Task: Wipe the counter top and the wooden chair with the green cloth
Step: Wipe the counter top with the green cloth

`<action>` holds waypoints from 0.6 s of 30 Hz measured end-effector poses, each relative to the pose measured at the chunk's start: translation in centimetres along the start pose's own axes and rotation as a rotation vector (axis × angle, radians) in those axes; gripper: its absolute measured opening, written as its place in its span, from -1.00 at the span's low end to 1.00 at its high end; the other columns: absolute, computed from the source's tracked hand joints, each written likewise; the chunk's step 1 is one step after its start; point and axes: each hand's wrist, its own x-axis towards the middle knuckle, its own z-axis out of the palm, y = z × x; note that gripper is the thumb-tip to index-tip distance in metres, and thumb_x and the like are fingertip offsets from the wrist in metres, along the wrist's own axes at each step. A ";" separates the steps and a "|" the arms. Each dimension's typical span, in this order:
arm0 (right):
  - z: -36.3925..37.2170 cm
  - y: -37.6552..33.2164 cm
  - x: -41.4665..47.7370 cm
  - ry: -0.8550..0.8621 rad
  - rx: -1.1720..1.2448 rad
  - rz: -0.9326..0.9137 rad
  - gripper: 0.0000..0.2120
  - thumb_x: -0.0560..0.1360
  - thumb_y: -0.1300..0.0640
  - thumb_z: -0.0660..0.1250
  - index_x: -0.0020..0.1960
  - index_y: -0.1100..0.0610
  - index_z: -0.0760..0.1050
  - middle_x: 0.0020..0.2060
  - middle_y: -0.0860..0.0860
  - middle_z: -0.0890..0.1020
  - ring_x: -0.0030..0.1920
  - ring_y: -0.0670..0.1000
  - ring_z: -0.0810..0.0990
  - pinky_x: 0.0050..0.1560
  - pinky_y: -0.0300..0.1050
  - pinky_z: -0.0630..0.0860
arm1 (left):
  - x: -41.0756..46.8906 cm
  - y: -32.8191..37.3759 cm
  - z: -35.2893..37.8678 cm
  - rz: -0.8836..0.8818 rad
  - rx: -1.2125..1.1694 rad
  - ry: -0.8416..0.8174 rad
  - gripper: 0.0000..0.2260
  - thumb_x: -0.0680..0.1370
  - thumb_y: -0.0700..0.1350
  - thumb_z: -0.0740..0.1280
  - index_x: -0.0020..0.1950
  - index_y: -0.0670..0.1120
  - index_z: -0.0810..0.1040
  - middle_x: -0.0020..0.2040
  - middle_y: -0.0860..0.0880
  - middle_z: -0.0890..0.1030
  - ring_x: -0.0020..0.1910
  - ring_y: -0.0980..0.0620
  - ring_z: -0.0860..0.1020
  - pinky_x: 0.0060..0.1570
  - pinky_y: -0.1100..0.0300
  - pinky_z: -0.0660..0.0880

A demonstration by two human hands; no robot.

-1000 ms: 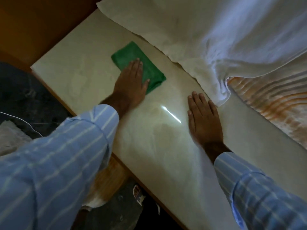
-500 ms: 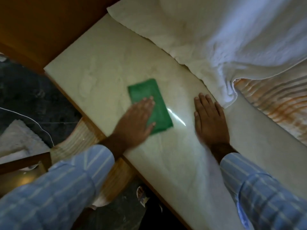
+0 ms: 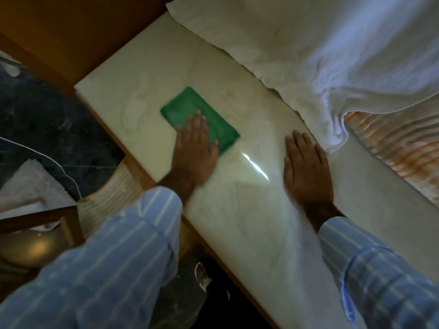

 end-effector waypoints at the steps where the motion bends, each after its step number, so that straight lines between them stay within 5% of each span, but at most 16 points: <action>1: 0.0 0.0 0.0 0.011 0.010 0.000 -0.50 0.71 0.08 0.07 0.63 0.15 0.28 0.65 0.11 0.30 0.66 0.13 0.25 0.63 0.18 0.21 | -1.7 0.7 0.3 0.035 -0.005 -0.008 -0.36 0.64 0.12 0.01 0.62 -0.21 0.04 0.65 -0.17 0.03 0.62 -0.14 0.04 0.55 -0.12 0.02; 6: 0.2 -0.2 0.4 0.067 0.089 -0.059 -0.55 0.69 0.10 0.15 0.51 0.24 0.45 0.53 0.24 0.46 0.54 0.26 0.42 0.53 0.22 0.35 | -5.0 1.6 0.5 0.129 0.000 -0.055 -0.35 0.64 0.15 0.05 0.63 -0.19 0.05 0.65 -0.14 0.03 0.62 -0.12 0.04 0.56 -0.09 0.04; 11: -0.3 -4.9 1.8 -0.030 0.248 -0.222 -0.55 0.68 -0.15 0.21 0.31 0.16 0.62 0.25 0.12 0.64 0.24 0.18 0.58 0.24 0.06 0.45 | -2.6 -0.9 -2.4 0.028 -0.128 0.109 -0.54 0.62 0.01 0.20 0.48 -0.15 0.39 0.54 -0.17 0.33 0.48 -0.20 0.32 0.38 -0.07 0.34; 15: -0.6 -9.5 2.8 -0.154 0.360 -0.046 -0.63 0.59 -0.16 0.36 0.16 0.13 0.63 0.07 0.10 0.61 0.09 0.16 0.54 0.07 0.01 0.44 | -1.0 -2.9 -3.7 -0.248 -0.167 0.031 -0.36 0.61 -0.05 0.26 0.63 -0.08 0.07 0.49 -0.21 0.33 0.42 -0.24 0.33 0.32 -0.12 0.38; 18: -1.1 -11.2 3.9 -0.271 0.470 0.131 -0.74 0.49 -0.04 0.45 0.05 0.12 0.59 -0.06 0.05 0.55 0.02 0.16 0.54 -0.03 -0.08 0.35 | 0.1 -3.1 -4.2 -0.314 -0.303 -0.064 -0.28 0.57 -0.10 0.32 0.63 -0.12 0.02 0.38 -0.23 0.44 0.34 -0.25 0.42 0.25 -0.09 0.44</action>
